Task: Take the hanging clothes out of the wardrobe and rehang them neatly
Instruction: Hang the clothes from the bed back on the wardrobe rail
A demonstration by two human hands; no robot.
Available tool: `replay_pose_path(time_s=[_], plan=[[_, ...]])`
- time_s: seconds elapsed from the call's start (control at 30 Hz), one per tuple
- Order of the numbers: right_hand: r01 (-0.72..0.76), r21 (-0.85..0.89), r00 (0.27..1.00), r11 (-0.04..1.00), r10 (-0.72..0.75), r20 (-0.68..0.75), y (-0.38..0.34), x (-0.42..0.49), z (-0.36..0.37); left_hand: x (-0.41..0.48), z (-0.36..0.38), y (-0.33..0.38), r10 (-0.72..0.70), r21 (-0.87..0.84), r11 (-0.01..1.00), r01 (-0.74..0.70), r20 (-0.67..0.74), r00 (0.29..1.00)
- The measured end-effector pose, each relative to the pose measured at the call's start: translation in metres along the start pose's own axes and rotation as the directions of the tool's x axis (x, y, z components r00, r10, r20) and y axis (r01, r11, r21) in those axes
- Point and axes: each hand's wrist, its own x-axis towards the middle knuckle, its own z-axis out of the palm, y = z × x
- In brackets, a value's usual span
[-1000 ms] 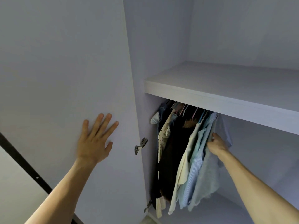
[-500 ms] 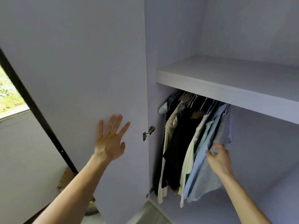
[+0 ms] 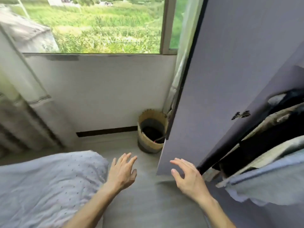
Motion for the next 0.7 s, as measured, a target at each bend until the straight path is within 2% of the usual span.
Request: replay_pose_path(time_s=[0.13,0.27,0.47,0.7], plan=[[0.163,-0.050,0.963,0.985,-0.148,0.225,-0.059,-0.012,0.073,-0.096,0.031,-0.084,-0.277,-0.079,0.956,0.282,0.071,0.958],[0.347,-0.086,0.862,0.934,-0.281,0.421,-0.117,-0.028,0.129,-0.194,0.054,-0.141,-0.505,-0.155,0.848,0.507,0.055,0.862],[0.609,-0.044,0.649,0.792,-0.466,0.602,-0.198,-0.043,0.184,-0.309,0.067,-0.180,-0.779,-0.293,0.593,0.750,0.029,0.627],[0.839,0.096,0.317,0.535,-0.626,0.712,-0.268,-0.052,0.221,-0.396,0.077,-0.177,-0.951,-0.428,0.269,0.863,0.025,0.309]])
